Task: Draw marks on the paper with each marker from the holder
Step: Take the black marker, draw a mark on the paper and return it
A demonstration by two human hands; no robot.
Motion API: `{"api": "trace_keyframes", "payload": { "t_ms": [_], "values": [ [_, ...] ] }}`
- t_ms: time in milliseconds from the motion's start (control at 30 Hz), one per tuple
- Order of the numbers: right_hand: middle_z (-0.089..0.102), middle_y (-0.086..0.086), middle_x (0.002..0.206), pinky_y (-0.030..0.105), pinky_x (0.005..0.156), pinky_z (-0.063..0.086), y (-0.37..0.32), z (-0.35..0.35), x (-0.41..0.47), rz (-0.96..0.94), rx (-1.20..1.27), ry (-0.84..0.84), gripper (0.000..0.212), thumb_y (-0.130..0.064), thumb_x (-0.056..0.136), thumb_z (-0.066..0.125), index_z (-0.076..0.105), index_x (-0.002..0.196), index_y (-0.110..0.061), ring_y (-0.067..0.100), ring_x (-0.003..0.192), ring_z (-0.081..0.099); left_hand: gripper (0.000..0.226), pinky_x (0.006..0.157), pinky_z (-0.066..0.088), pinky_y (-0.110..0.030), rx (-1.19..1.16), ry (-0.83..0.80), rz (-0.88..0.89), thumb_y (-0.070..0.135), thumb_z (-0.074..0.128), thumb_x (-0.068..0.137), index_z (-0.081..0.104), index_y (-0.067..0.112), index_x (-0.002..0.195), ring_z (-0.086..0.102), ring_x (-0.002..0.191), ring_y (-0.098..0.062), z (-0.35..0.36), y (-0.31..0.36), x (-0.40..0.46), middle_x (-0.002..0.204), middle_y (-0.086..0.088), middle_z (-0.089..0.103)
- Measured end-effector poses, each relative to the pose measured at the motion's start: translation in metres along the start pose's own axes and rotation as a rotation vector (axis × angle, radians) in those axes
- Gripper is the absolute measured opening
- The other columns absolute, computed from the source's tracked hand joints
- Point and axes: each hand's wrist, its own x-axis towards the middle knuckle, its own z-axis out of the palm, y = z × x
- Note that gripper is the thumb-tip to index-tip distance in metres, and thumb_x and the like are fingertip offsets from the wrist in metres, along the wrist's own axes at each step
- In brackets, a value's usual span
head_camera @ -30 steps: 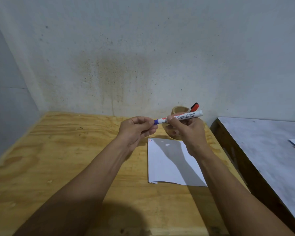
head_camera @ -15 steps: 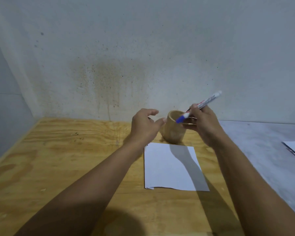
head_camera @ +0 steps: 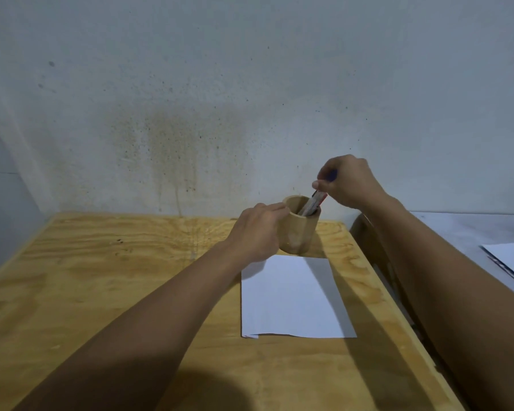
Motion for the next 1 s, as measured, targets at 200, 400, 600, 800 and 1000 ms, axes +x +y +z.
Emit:
{"api": "trace_keyframes", "payload": {
  "t_ms": [200,400,600,800,1000],
  "values": [
    [0.059,0.007,0.102,0.034,0.075,0.050,0.004,0.035,0.004,0.035,-0.041,0.021,0.034,-0.024,0.079,0.075,0.064,0.110,-0.015,0.024,0.093,0.057,0.066,0.098,0.043,-0.046,-0.019,-0.029,-0.028,-0.006,0.056,0.079,0.042,0.017,0.139,0.047,0.118,-0.030,-0.002,-0.001,0.000,0.146,-0.001,0.044],
    [0.067,0.005,0.096,0.036,0.073,0.057,0.005,0.051,0.006,0.241,0.111,-0.036,0.023,-0.016,0.075,0.064,0.067,0.098,-0.014,0.024,0.089,0.063,0.069,0.098,0.043,-0.044,-0.018,-0.056,-0.044,-0.007,0.054,0.079,0.038,0.019,0.141,0.047,0.117,-0.030,-0.002,-0.003,0.000,0.150,0.002,0.039],
    [0.070,0.003,0.085,0.044,0.079,0.059,0.007,0.042,0.009,0.184,0.141,0.012,0.016,-0.030,0.081,0.076,0.070,0.087,-0.017,0.024,0.086,0.068,0.069,0.097,0.043,-0.048,-0.032,-0.062,-0.055,-0.009,0.054,0.079,0.039,0.019,0.140,0.047,0.118,-0.030,-0.004,0.000,-0.002,0.150,0.003,0.039],
    [0.066,-0.003,0.087,0.035,0.076,0.050,-0.014,-0.011,0.001,0.133,0.260,0.407,0.032,-0.043,0.086,0.066,0.064,0.098,-0.014,0.017,0.080,0.063,0.070,0.094,0.046,-0.048,-0.105,-0.095,-0.096,-0.007,0.054,0.078,0.038,0.023,0.139,0.046,0.120,-0.030,0.001,-0.003,-0.002,0.147,-0.001,0.042],
    [0.068,0.010,0.077,0.037,0.073,0.060,-0.028,-0.029,-0.042,0.319,0.990,0.188,0.021,-0.008,0.084,0.069,0.064,0.099,0.006,0.020,0.073,0.067,0.035,0.080,0.049,-0.025,-0.637,0.165,-0.195,0.016,0.062,0.086,0.059,0.020,0.121,0.055,0.095,-0.003,-0.012,0.018,-0.002,0.110,0.010,0.064]
  ]
}}
